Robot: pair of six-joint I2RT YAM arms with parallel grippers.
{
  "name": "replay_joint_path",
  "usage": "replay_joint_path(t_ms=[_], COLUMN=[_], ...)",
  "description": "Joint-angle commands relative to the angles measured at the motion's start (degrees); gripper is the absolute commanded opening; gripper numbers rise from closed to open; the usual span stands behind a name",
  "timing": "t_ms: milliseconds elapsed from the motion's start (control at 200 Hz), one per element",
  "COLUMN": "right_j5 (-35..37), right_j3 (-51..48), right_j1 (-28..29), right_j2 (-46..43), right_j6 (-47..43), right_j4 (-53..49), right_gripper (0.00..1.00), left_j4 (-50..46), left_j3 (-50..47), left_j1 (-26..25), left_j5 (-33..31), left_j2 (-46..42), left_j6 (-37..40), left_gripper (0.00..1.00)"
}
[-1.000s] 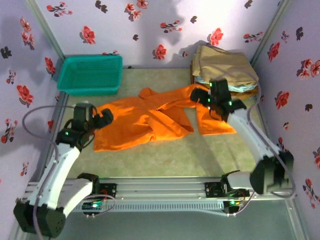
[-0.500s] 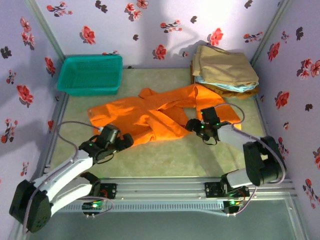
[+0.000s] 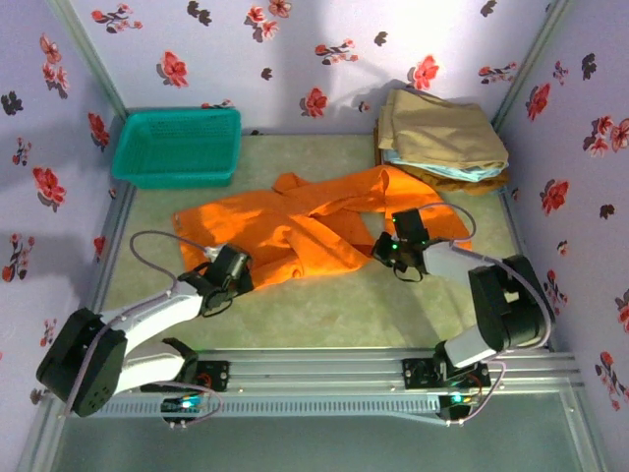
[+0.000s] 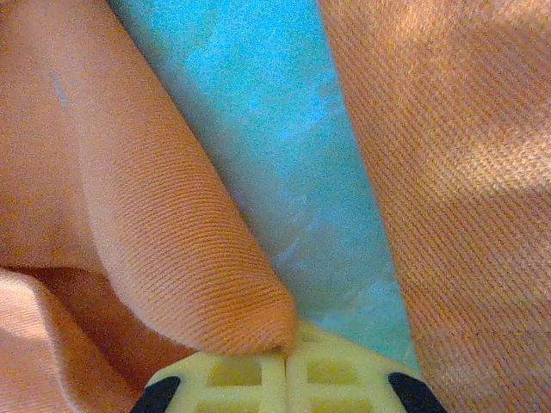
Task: Fold and stack the trousers
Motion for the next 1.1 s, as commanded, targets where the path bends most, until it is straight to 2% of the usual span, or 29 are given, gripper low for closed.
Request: replay_joint_path(t_ms=[0, 260, 535, 680, 775, 900, 975, 1095], right_j5=[2.68, 7.51, 12.71, 14.93, 15.44, 12.62, 11.65, 8.83], right_j3=[2.23, 4.29, 13.14, 20.80, 25.31, 27.51, 28.06, 31.63], right_j1=[0.18, 0.09, 0.02, 0.09, 0.09, 0.09, 0.09, 0.01], right_j2=[-5.84, -21.13, -38.99, -44.29, -44.62, -42.48, -37.36, -21.59], right_j6=[-2.29, -4.40, -7.39, -9.07, -9.56, -8.52, -8.94, -11.00], right_j4=[-4.19, -14.10, -30.06, -37.75, -39.92, -37.70, -35.08, -28.16], right_gripper=[0.00, 0.00, 0.00, 0.00, 0.00, 0.00, 0.00, 0.00], left_j4=[-3.68, -20.54, -33.86, -40.40, -43.92, -44.14, -42.32, -34.41], left_j3=[2.87, 12.39, 27.60, 33.66, 36.87, 39.56, 39.44, 37.76], left_j1=[-0.16, -0.77, -3.96, -4.86, -4.82, -4.82, -4.82, -1.88], left_j5=[-3.76, -3.58, -3.56, -5.71, -8.96, -9.48, -9.98, -8.95], left_j2=[-4.50, -20.03, -28.04, -31.85, -32.55, -31.13, -27.01, -17.95], left_j6=[2.80, 4.46, 7.00, 7.61, 8.28, 9.16, 10.64, 13.65], left_gripper=[0.00, 0.00, 0.00, 0.00, 0.00, 0.00, 0.00, 0.00])
